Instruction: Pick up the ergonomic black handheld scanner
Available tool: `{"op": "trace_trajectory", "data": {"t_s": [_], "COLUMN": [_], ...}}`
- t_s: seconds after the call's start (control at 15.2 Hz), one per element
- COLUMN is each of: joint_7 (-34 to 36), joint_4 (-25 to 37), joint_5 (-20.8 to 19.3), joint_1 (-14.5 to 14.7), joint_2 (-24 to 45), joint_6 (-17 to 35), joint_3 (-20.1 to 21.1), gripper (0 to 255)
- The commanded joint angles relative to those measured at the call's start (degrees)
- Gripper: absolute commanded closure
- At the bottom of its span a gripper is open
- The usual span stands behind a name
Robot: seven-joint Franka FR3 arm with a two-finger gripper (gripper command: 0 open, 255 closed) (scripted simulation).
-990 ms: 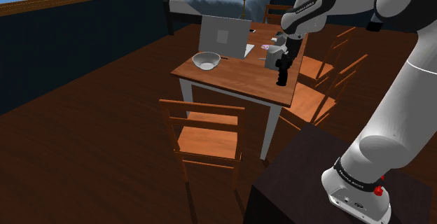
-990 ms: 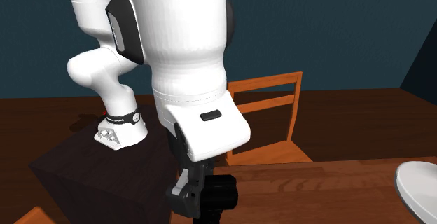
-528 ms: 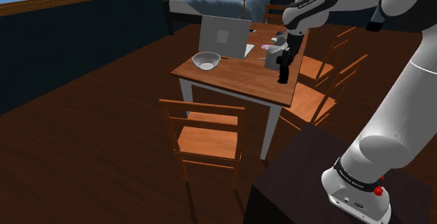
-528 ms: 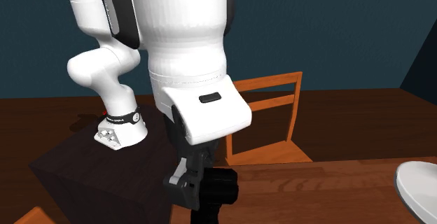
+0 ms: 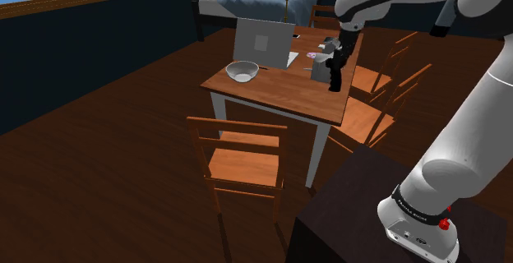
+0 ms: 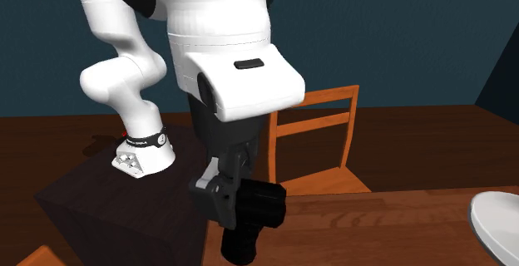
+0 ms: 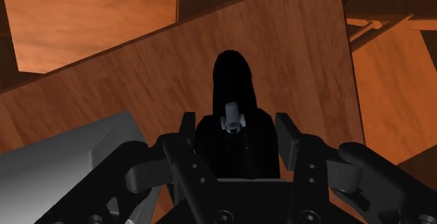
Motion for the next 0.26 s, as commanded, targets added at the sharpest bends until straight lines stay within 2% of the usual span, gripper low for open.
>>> {"op": "trace_trajectory", "data": {"t_s": [0.0,0.2], "joint_7": [0.0,0.1], "joint_4": [1.5,2.1], "joint_5": [-0.1,-0.3], "joint_1": [0.0,0.0], "joint_2": [-0.2,-0.5], "joint_6": [-1.7,-2.5], "joint_3": [0.0,0.0], "gripper": [255,255]}}
